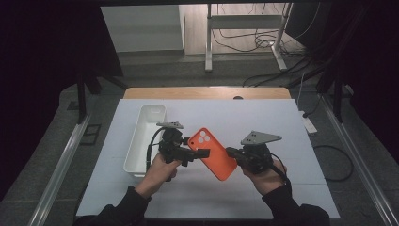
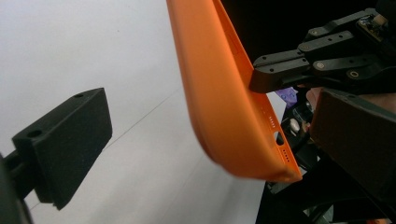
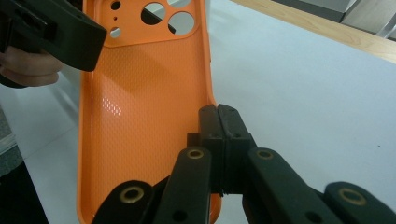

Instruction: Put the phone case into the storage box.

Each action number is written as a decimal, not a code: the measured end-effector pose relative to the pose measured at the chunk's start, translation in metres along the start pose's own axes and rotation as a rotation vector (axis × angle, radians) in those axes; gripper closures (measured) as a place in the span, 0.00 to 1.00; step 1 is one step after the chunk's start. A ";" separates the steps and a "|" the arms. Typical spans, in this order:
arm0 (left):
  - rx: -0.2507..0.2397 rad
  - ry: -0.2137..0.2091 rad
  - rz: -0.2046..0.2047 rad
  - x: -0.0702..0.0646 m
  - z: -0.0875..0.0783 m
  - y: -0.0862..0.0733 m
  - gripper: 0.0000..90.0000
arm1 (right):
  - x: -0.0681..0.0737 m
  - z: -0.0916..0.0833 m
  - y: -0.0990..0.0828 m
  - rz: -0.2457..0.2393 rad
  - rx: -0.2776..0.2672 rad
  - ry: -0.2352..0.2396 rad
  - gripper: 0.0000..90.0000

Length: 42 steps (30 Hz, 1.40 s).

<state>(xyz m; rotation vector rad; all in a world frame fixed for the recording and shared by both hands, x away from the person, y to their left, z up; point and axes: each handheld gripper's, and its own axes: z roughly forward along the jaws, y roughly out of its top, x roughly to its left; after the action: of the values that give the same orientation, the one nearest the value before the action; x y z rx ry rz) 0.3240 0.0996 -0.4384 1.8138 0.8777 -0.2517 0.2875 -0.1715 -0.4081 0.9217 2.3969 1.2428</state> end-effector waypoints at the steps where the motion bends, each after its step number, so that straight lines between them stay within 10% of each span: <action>1: 0.001 -0.005 -0.002 0.000 0.000 0.000 0.00 | 0.001 0.000 0.000 0.000 -0.001 0.000 0.99; 7: 0.012 -0.008 0.004 -0.002 0.002 0.002 0.03 | 0.003 0.002 0.000 -0.008 -0.002 0.003 0.99; 25: 0.057 -0.123 -0.060 -0.003 0.002 -0.002 0.79 | 0.007 0.001 0.001 -0.028 -0.019 -0.012 0.99; 33: 0.042 -0.177 -0.140 0.005 0.002 -0.005 0.93 | 0.007 0.002 0.000 -0.032 -0.027 -0.008 0.99; 42: 0.068 -0.137 -0.078 0.002 -0.005 -0.002 0.94 | 0.006 0.000 0.000 -0.005 -0.026 0.035 0.81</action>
<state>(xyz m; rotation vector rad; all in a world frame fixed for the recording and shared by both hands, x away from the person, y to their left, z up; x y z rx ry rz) 0.3227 0.1050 -0.4388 1.8033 0.8526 -0.4548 0.2828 -0.1679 -0.4079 0.8929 2.4028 1.2951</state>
